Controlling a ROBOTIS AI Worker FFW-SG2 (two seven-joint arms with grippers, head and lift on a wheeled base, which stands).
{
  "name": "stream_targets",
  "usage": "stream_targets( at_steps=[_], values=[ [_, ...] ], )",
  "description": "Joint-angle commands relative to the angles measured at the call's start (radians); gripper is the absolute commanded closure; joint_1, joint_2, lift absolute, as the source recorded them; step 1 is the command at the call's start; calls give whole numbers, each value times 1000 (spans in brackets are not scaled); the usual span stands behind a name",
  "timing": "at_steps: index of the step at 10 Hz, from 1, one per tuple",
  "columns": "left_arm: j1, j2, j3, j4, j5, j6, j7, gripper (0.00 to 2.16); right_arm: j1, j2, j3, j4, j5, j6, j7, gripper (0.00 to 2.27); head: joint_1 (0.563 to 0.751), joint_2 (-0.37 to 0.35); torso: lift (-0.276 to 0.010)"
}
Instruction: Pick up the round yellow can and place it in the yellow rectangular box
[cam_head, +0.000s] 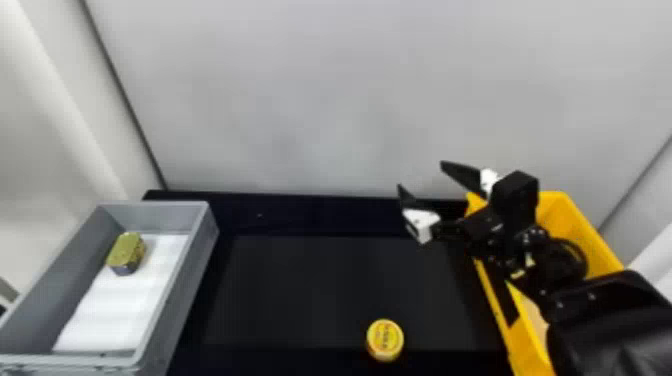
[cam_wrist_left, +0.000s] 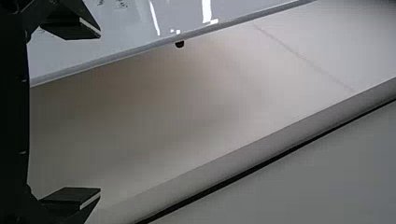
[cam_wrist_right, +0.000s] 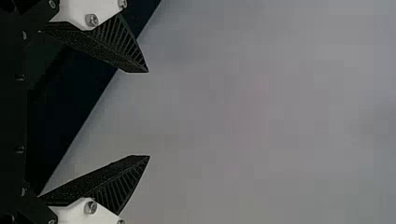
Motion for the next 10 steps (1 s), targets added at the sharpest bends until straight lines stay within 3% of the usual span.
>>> stream_targets(
  at_steps=[1,3,10],
  values=[
    [0,-3,0,9,0,-2,0,93,56,0,18,-33,-19,58,23,151,694,14,-56],
    [2,-3,6,15,0,-2,-3,93,113,-3,13,-60,-6,85,36,151,694,14,-56],
    [8,-3,6,33,-3,0,-21,93,280,-14,-67,-153,182,220,215,153,694,14,-56]
  ],
)
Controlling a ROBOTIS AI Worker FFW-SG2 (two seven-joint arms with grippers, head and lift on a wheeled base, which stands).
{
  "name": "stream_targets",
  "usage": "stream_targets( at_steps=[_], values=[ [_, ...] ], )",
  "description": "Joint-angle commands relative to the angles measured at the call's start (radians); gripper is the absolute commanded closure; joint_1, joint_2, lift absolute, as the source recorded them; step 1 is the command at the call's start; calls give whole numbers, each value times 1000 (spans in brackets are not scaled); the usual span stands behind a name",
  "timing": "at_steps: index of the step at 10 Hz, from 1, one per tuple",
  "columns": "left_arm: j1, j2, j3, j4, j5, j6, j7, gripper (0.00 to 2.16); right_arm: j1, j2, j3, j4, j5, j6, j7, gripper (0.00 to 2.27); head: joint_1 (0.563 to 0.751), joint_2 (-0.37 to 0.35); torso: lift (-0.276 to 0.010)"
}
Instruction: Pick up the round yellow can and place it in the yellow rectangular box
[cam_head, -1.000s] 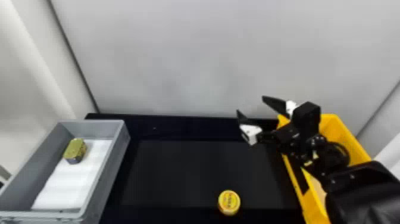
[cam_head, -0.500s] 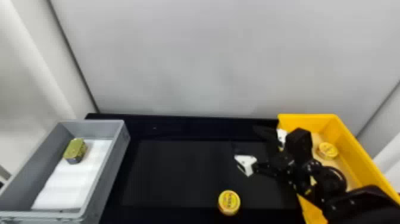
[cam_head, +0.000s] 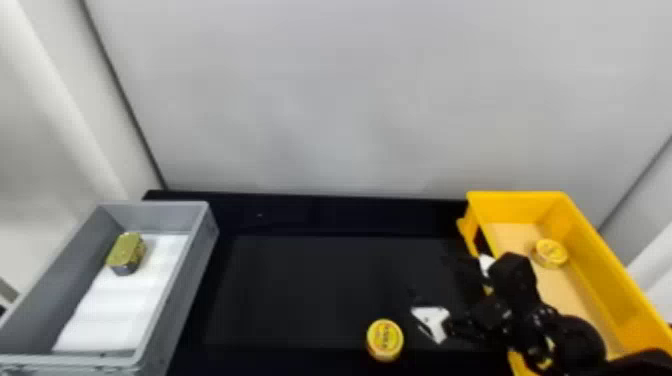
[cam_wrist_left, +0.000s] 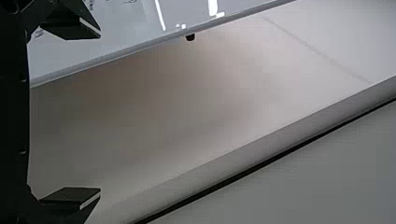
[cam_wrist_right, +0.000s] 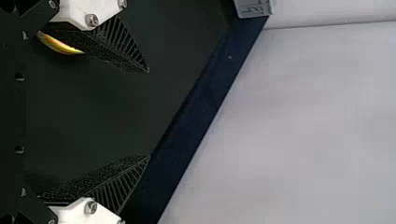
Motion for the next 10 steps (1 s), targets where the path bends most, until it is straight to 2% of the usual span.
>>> stream_targets(
  at_steps=[1,5,7,10],
  values=[
    [-2,-3,-2,7,-3,2,-7,93,30,-7,-13,-11,59,43,69,153,694,14,-56],
    [-25,-3,-23,28,-6,-6,-13,93,16,-91,64,13,117,34,71,168,694,14,-56],
    [-49,-3,-22,37,-23,-15,-33,93,-30,-102,134,56,131,7,72,168,694,14,-56],
    [-65,-3,-17,53,-36,-25,-50,93,-61,-83,192,65,102,-7,57,168,694,14,-56]
  ],
)
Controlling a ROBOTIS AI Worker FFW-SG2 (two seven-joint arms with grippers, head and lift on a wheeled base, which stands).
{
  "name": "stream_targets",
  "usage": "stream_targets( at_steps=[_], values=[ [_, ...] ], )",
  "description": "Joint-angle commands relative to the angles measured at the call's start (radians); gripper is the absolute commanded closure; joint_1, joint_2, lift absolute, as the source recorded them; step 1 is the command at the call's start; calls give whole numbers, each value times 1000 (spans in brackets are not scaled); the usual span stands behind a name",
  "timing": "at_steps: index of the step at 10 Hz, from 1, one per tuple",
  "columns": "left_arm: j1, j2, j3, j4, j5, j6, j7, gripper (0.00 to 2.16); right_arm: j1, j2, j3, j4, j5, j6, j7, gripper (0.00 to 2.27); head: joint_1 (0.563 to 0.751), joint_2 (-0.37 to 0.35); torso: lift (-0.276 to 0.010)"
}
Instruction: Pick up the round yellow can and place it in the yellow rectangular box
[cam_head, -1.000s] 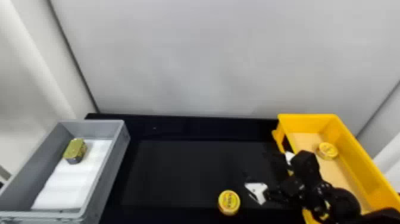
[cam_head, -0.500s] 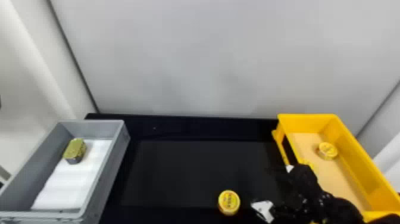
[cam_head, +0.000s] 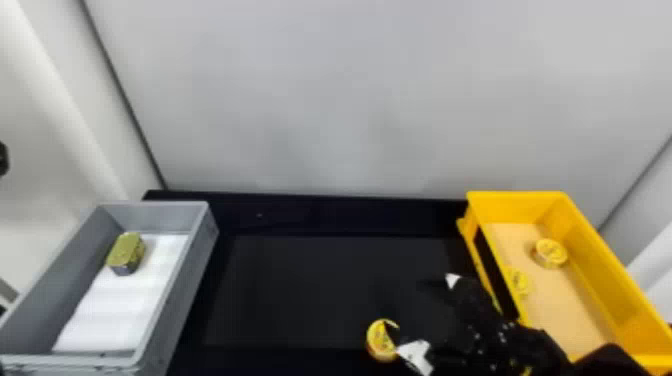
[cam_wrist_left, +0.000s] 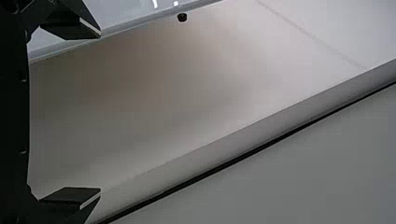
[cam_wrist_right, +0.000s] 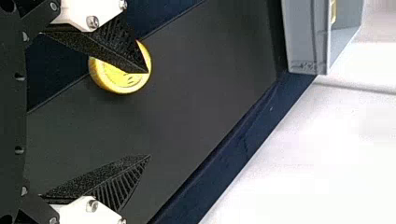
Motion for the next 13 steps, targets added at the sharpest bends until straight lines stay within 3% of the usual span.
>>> stream_targets(
  at_steps=[1,4,11,13],
  values=[
    [-4,-3,3,5,-6,-3,-2,93,-14,0,27,-6,-18,-8,1,168,694,14,-56],
    [-10,-3,10,7,-6,-4,-3,93,-37,-47,77,-10,-24,-4,16,168,694,14,-56],
    [-64,-3,10,35,-10,-24,-19,93,-92,-78,142,31,-27,-15,20,168,694,14,-56],
    [-73,-3,10,42,-10,-27,-22,93,-113,-112,154,22,7,-28,26,168,694,14,-56]
  ],
)
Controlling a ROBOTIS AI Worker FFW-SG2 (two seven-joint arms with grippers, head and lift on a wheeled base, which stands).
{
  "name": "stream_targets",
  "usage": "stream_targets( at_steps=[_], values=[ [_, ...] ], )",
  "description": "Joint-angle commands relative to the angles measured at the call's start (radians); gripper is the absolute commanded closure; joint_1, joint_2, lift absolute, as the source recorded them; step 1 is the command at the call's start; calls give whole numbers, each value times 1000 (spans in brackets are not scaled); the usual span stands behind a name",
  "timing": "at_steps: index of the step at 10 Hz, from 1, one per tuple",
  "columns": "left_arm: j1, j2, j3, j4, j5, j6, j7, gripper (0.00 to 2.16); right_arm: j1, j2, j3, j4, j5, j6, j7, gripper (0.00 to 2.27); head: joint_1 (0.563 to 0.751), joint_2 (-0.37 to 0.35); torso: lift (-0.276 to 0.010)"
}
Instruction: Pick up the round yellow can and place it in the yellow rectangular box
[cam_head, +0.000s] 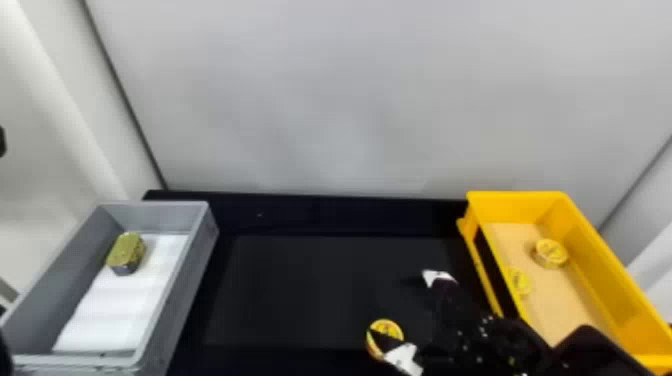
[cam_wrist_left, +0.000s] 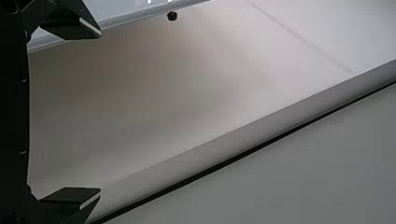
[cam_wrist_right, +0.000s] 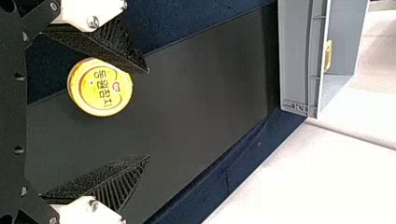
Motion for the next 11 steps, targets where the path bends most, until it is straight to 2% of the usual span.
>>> stream_targets(
  at_steps=[1,3,5,6,8,11],
  values=[
    [-4,-3,3,4,-2,-4,-1,93,-18,-31,2,-25,2,21,2,168,694,14,-56],
    [-2,-3,11,4,-2,-10,-1,93,-4,-8,-24,-72,-69,165,2,170,694,14,-56],
    [2,-3,17,4,-2,-10,-1,93,62,-7,-66,-111,-318,236,-302,185,694,14,-56],
    [2,-3,18,4,-2,-12,-1,93,73,-5,-64,-117,-354,257,-347,191,694,14,-56],
    [4,-3,23,3,-2,-16,-3,93,99,-8,-43,-92,-494,245,-503,194,694,14,-56],
    [2,-3,20,3,-5,-15,-3,93,76,2,9,-71,-574,256,-562,188,694,14,-56]
  ],
)
